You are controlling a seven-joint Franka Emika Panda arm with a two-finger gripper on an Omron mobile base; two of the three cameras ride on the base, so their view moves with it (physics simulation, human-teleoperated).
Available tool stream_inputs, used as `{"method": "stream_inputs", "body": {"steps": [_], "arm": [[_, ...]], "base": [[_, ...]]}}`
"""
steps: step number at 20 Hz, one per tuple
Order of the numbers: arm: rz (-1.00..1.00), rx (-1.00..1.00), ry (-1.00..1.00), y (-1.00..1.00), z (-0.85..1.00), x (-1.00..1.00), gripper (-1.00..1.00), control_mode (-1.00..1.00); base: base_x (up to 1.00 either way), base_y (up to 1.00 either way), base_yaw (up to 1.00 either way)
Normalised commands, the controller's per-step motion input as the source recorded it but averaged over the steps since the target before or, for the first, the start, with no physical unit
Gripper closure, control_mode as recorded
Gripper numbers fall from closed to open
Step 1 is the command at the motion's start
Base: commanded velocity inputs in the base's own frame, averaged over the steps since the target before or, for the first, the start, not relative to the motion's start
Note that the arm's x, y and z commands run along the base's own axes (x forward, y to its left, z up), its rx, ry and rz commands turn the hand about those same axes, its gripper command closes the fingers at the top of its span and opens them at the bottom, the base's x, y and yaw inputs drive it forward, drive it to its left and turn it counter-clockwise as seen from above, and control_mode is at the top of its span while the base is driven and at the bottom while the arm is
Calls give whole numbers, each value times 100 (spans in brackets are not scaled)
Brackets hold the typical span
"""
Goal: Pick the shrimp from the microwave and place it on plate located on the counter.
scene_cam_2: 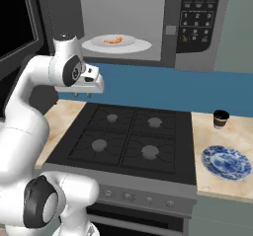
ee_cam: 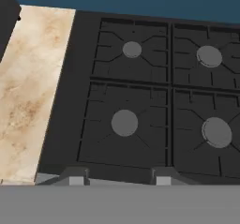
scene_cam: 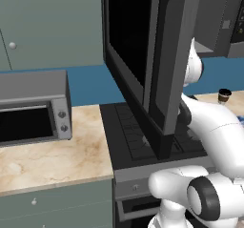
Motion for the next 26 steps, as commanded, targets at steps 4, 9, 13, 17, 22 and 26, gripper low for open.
{"method": "stream_inputs", "body": {"steps": [4,9,13,17,22,26], "arm": [[-5,0,-22,-6,16,1,-100,-100],[-18,-6,-46,1,99,-7,-100,-100],[-29,-5,-42,-3,95,0,-100,-100],[-21,0,-39,-35,89,4,-100,-100],[-8,0,-30,-33,84,19,-100,-100],[0,2,18,-19,6,79,-100,-100]], "base": [[0,0,0],[0,0,0],[0,0,0],[0,0,0],[0,0,0],[0,0,0]]}}
